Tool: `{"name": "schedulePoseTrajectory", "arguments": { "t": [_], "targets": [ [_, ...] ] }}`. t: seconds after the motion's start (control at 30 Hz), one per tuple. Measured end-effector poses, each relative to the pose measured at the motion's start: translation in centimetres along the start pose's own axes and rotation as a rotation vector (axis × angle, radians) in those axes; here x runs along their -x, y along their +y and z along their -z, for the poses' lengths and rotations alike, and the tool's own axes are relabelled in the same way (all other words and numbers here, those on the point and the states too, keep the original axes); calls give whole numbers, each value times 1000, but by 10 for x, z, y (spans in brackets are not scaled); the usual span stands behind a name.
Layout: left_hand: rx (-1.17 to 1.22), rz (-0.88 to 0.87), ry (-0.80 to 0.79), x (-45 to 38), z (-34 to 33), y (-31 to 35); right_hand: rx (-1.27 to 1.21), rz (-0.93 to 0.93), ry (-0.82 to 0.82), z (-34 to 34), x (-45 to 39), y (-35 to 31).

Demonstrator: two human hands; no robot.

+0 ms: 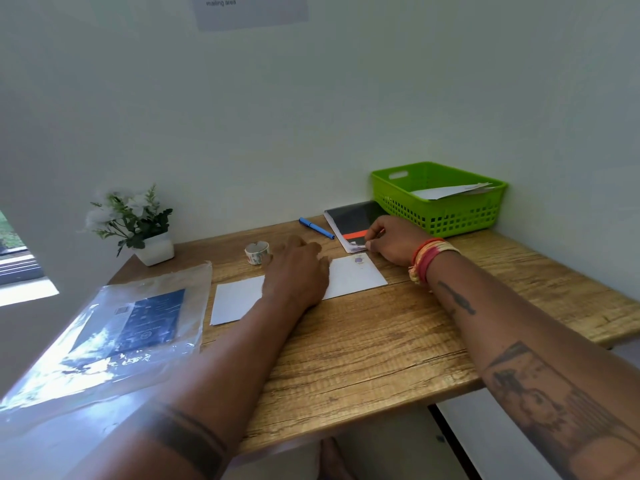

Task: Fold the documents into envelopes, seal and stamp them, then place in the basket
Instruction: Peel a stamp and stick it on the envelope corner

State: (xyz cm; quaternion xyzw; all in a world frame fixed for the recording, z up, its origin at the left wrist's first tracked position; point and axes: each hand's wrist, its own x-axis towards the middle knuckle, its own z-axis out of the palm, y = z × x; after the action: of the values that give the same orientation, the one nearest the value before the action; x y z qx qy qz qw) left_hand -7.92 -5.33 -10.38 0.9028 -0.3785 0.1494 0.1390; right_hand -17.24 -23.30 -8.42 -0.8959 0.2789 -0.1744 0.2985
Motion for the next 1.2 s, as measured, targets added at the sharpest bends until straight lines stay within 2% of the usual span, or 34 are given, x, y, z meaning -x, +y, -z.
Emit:
{"name": "schedulePoseTrajectory", "arguments": {
  "t": [0.1,0.33,0.4,0.53,0.6,0.73,1.0,1.13,1.2],
  "targets": [
    [37,85,-51,-2,2,-7,-4,15,-7,-2,-1,-2],
    [228,122,-5,-1,11,-6,-66,18,-60,2,3,-5],
    [294,95,39,1,16,-7,-211,2,-88,1,2,-5],
    [335,40,151,3,23,-12,-740,-24,-153,-5,4,-3],
    [343,6,201,4,25,-14,-828,10,-195,-8,2,-3],
    [367,-17,269,5,29,-16,-940,59,-152,-11,0,-6],
    [316,-61,347,2,28,-18,-959,75,-162,-12,2,-8],
    [310,-50,342,1,27,-19,-1028,32,-237,-11,3,-6],
    [310,-48,351,0,25,-20,-979,34,-259,-13,2,-5]
  ]
}}
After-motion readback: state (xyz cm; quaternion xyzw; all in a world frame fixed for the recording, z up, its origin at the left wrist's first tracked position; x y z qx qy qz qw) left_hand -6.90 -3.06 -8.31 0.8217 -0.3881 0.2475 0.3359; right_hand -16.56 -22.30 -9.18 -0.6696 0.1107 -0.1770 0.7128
